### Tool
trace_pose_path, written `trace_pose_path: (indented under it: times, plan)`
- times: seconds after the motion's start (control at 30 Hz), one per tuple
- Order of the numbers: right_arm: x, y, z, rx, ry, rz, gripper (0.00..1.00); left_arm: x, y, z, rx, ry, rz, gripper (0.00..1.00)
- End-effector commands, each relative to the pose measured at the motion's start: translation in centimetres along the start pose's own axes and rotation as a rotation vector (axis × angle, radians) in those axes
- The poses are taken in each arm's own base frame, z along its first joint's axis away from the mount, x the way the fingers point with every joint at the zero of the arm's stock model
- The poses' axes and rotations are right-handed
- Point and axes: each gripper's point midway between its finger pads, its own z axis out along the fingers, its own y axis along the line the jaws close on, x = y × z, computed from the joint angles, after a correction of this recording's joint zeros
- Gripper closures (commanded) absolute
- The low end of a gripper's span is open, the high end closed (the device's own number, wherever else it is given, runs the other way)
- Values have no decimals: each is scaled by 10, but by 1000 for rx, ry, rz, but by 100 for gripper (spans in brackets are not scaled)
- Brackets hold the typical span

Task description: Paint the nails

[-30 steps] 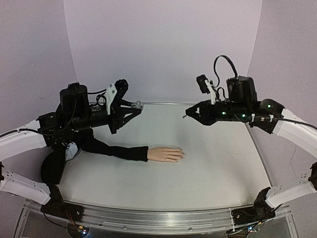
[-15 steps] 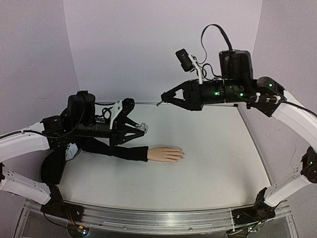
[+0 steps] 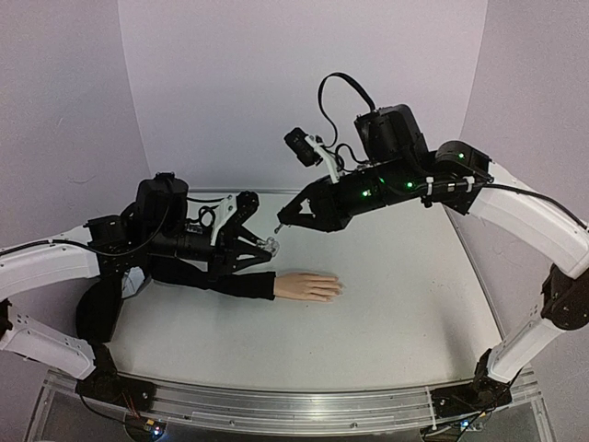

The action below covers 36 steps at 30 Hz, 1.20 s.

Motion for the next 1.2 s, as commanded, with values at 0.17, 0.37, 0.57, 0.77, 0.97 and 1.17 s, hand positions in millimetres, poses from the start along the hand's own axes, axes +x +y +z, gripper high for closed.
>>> trace_pose_path:
  times: [0.17, 0.37, 0.57, 0.77, 0.97, 1.17]
  plan:
    - [-7, -5, 14, 66, 26, -44, 100, -13, 1, 0, -5, -29, 19, 100]
    - [-2, -6, 18, 77, 43, -48, 100, -13, 3, -1, -16, -32, 21, 100]
    - [0, -8, 17, 89, 48, -51, 100, -13, 4, -2, -22, -31, 20, 100]
    - [4, -9, 21, 86, 64, -47, 100, -14, 4, -2, -25, -33, 21, 100]
    - [5, -9, 28, 88, 77, -49, 100, -15, 4, -3, -28, -36, 23, 100]
    - [6, -8, 35, 81, 91, -51, 100, -15, 4, -3, -27, -36, 21, 100]
